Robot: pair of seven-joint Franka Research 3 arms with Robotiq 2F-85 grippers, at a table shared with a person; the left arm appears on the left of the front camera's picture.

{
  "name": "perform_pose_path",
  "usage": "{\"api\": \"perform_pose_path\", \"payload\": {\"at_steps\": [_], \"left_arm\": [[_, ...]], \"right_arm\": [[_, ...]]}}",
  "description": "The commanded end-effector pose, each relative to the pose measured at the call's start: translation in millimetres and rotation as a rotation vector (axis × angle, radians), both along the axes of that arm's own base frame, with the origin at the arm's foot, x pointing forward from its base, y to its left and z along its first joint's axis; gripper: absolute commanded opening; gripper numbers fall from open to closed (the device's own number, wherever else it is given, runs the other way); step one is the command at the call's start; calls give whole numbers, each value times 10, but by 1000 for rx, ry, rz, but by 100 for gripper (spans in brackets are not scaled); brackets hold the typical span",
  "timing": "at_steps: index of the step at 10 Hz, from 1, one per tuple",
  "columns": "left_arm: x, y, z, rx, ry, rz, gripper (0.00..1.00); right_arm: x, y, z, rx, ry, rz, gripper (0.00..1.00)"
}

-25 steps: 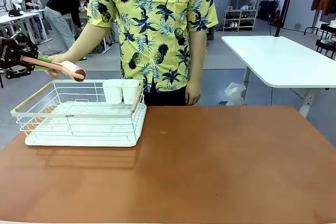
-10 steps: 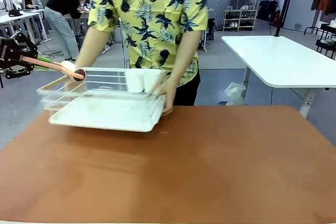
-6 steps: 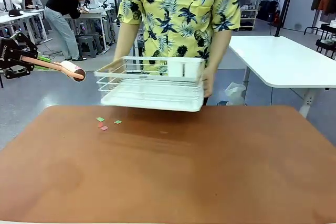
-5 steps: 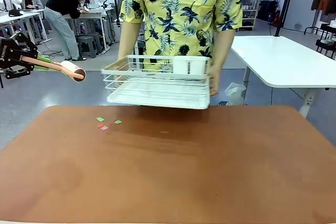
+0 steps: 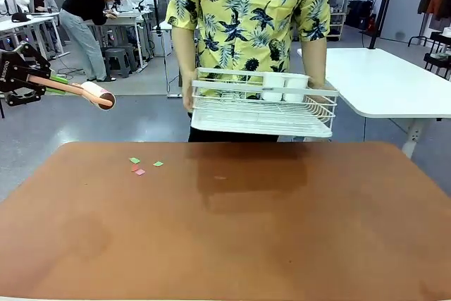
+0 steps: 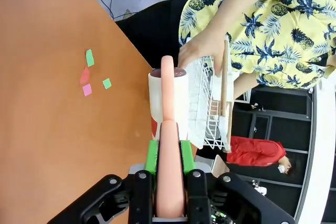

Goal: Clean the table.
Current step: Clean the table with the Lint Roller when the human lifts the Dish drying rack.

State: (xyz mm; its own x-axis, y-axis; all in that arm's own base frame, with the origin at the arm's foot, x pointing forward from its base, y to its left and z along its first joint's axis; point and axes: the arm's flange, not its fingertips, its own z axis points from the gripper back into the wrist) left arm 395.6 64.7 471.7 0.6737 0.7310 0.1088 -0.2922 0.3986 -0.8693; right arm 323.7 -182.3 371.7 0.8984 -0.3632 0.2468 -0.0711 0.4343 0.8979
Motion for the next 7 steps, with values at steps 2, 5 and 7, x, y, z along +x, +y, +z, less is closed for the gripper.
{"api": "perform_pose_path", "payload": {"at_steps": [2, 5, 7], "left_arm": [[-4, 2, 47, 12, 0, 17, 0], [0, 0, 0, 0, 0, 0, 21], [204, 33, 296, 182, 9, -124, 21]], "right_arm": [[-10, 9, 30, 9, -4, -1, 100], [-10, 9, 30, 9, -4, -1, 100], [-10, 9, 30, 9, -4, -1, 100]]}}
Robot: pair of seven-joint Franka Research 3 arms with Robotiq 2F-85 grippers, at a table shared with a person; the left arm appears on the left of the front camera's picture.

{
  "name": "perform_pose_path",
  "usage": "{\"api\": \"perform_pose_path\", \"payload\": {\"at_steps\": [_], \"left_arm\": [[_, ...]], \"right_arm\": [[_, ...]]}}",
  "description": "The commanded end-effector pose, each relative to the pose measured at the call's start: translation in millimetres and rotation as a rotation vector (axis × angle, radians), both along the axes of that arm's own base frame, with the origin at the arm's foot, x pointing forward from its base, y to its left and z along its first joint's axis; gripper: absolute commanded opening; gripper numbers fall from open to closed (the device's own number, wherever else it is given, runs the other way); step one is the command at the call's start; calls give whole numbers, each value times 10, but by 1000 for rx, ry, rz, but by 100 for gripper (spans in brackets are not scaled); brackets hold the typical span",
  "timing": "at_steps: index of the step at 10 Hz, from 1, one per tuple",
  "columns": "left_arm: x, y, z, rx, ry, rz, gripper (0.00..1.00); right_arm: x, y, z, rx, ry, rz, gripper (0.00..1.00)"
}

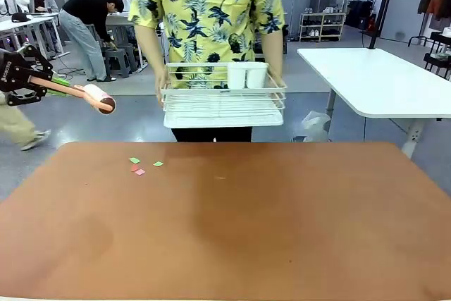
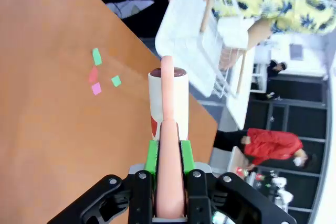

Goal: Clean the table.
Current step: Clean the table with the Lint Roller when the human lifts the Dish drying rack.

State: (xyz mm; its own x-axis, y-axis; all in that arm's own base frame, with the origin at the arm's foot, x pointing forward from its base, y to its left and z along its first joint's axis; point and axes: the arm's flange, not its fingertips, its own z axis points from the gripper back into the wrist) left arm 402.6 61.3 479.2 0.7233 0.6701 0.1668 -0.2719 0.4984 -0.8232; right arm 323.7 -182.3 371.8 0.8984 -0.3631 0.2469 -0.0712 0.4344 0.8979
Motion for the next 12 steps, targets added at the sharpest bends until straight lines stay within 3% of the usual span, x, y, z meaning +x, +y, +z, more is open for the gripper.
{"api": "perform_pose_path", "payload": {"at_steps": [1, 3, 4, 5, 6, 9, 10, 12], "left_arm": [[226, 89, 393, 151, 55, -144, 21], [566, 160, 590, 314, 60, -380, 21], [779, 182, 559, 393, 86, -542, 21], [1002, 154, 445, 430, 76, -598, 21], [1206, 114, 261, 460, 68, -611, 21], [1718, 193, -251, 453, 145, -608, 21], [1758, 201, -293, 445, 181, -582, 21], [1584, 108, -268, 463, 153, -630, 21]], "right_arm": [[-11, 9, 30, 10, -4, -1, 100], [-11, 9, 30, 10, -4, -1, 100], [-11, 9, 30, 10, -4, -1, 100], [-11, 9, 30, 10, -4, -1, 100], [-11, 9, 30, 10, -4, -1, 100], [-11, 9, 30, 10, -4, -1, 100], [-11, 9, 30, 10, -4, -1, 100], [-11, 9, 30, 10, -4, -1, 100]]}}
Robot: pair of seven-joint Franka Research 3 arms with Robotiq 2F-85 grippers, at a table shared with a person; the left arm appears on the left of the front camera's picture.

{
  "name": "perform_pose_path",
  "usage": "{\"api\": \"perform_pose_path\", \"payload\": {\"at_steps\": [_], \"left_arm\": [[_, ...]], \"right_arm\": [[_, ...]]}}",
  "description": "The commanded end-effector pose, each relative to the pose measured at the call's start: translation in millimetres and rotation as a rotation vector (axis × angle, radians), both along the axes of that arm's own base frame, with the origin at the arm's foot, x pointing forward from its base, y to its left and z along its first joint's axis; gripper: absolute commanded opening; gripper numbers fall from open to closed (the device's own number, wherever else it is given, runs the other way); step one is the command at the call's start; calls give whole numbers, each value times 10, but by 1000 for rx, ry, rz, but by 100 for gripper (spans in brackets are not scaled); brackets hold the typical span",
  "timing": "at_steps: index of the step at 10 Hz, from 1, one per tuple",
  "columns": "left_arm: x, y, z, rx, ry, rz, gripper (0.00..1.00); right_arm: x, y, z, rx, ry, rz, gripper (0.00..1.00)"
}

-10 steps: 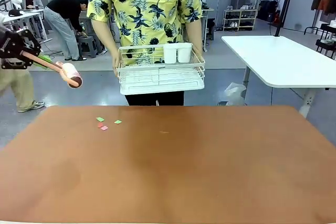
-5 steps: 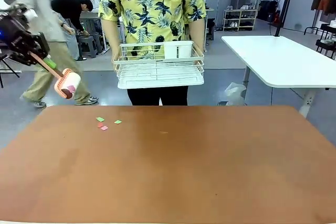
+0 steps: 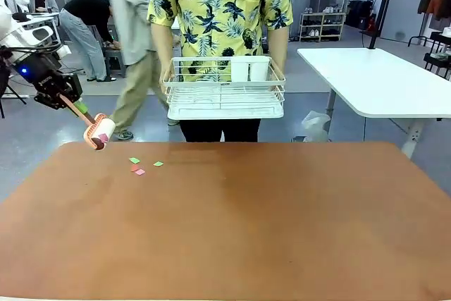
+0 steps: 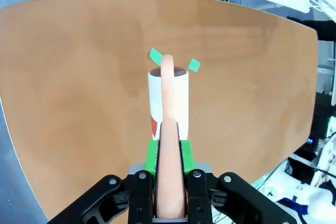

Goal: Clean the table.
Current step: Clean the table with the Lint Roller when the human lifts the Dish drying rack.

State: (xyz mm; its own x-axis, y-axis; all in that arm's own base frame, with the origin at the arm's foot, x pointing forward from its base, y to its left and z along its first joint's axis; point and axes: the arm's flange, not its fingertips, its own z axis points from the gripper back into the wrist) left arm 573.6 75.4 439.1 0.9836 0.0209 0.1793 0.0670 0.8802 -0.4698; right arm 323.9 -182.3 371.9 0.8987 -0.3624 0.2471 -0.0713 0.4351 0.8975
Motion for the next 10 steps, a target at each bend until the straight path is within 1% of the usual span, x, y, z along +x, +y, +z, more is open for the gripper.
{"api": "perform_pose_path", "payload": {"at_steps": [1, 2, 3, 4, 5, 6, 8, 10], "left_arm": [[-126, -33, 134, -3, -18, -8, 21], [-126, -33, 134, -3, -18, -8, 21], [-23, -24, 72, -1, -11, -5, 21], [-18, -13, -103, 31, -39, -21, 21], [99, -37, -241, 12, -46, -49, 21], [195, -81, -334, 32, -21, -44, 21], [237, -93, -501, 14, -12, -67, 21], [261, -110, -750, -10, 15, -23, 21]], "right_arm": [[-12, 9, 28, 10, -4, -2, 100], [-12, 9, 28, 10, -4, -2, 100], [-12, 9, 28, 10, -4, -2, 100], [-12, 9, 28, 10, -4, -2, 100], [-12, 9, 28, 10, -4, -2, 100], [-12, 9, 28, 10, -4, -2, 100], [-12, 9, 28, 10, -4, -2, 100], [-12, 9, 28, 10, -4, -2, 100]]}}
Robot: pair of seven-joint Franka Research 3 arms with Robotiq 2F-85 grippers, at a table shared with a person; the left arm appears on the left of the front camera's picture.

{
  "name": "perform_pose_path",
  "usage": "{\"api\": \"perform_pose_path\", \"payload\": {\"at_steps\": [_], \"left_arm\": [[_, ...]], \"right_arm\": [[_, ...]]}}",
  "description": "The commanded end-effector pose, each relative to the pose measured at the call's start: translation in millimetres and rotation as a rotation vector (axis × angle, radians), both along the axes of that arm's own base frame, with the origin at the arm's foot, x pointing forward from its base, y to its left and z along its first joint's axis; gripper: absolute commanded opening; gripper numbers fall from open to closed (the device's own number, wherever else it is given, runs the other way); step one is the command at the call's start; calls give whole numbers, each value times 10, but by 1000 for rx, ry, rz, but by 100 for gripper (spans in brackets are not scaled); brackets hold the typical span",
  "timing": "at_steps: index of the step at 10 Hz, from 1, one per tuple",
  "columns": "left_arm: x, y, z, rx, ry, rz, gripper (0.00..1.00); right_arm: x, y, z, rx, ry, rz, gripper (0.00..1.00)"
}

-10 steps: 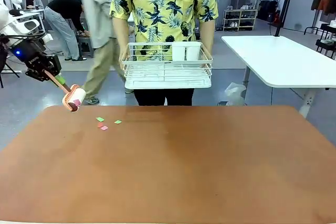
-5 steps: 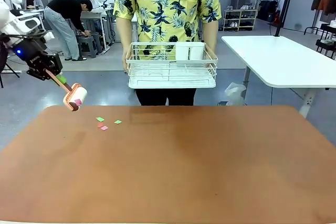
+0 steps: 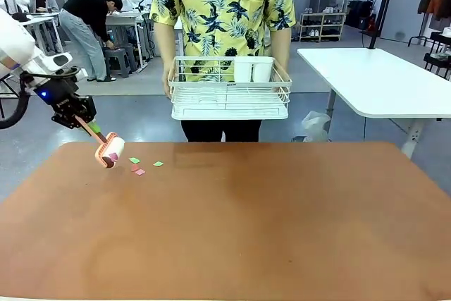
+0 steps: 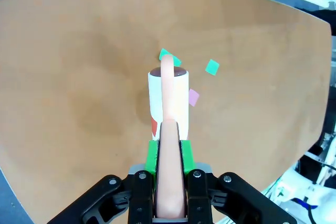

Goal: Clean the table.
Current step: Clean the table with the Lint Roller when the human lifts the Dish drying rack.

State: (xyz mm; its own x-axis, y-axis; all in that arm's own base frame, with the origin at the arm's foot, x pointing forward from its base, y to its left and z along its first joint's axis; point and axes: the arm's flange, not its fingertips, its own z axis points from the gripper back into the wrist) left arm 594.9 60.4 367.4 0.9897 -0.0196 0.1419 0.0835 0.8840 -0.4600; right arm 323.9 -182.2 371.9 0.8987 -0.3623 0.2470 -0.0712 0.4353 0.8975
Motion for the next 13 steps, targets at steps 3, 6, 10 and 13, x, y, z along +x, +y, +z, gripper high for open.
{"api": "perform_pose_path", "payload": {"at_steps": [3, 6, 10, 13], "left_arm": [[114, 83, -210, -11, -28, 33, 21], [242, 135, -509, -51, 31, 30, 21], [291, -159, -861, -13, 91, 5, 21], [342, -747, -831, 13, 102, -85, 21]], "right_arm": [[-12, 8, 29, 11, -4, -2, 100], [-12, 8, 29, 11, -4, -2, 100], [-12, 8, 29, 11, -4, -2, 100], [-12, 8, 29, 11, -4, -2, 100]]}}
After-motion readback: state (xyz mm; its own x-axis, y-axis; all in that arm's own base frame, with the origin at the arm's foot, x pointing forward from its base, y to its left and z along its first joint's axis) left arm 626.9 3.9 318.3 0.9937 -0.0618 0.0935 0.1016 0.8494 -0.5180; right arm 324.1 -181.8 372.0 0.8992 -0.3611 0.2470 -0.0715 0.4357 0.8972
